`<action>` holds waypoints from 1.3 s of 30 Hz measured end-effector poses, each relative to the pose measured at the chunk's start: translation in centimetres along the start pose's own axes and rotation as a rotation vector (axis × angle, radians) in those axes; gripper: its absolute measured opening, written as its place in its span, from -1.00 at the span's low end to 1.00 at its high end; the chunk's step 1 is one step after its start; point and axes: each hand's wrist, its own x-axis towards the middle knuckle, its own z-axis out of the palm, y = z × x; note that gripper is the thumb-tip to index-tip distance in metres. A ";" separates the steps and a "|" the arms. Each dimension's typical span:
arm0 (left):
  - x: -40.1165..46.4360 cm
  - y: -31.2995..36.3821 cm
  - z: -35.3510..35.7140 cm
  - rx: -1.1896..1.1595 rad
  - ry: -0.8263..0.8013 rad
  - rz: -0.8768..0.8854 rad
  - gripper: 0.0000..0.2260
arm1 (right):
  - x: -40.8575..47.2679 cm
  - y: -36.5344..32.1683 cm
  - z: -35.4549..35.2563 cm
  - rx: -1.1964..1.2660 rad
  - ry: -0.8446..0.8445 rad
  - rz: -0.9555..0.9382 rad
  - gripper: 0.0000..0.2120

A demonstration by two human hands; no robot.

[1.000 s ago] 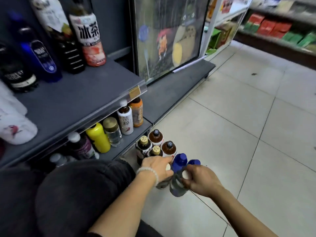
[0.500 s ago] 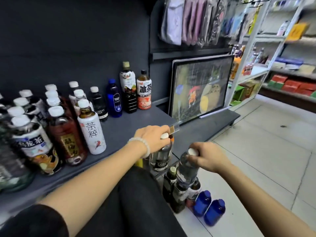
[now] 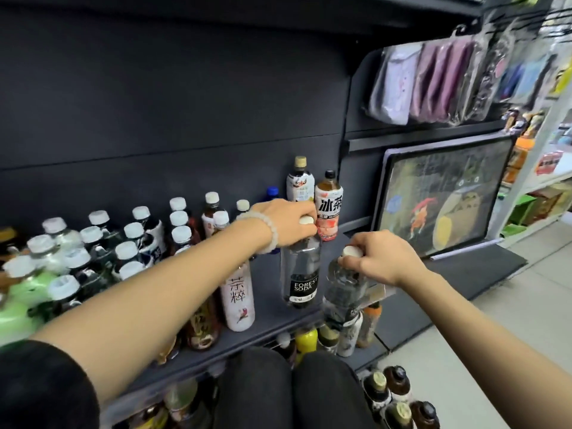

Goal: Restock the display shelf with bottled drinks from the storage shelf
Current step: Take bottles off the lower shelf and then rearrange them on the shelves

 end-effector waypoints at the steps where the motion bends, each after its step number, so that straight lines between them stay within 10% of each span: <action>1: 0.7 -0.6 -0.5 0.016 0.003 -0.011 -0.90 | 1.1 -0.3 0.3 0.009 -0.001 -0.006 -0.77; 39: 9.6 -12.8 3.2 0.114 -0.290 -0.139 -0.77 | 11.5 -8.0 8.6 0.195 -0.140 -0.070 -0.73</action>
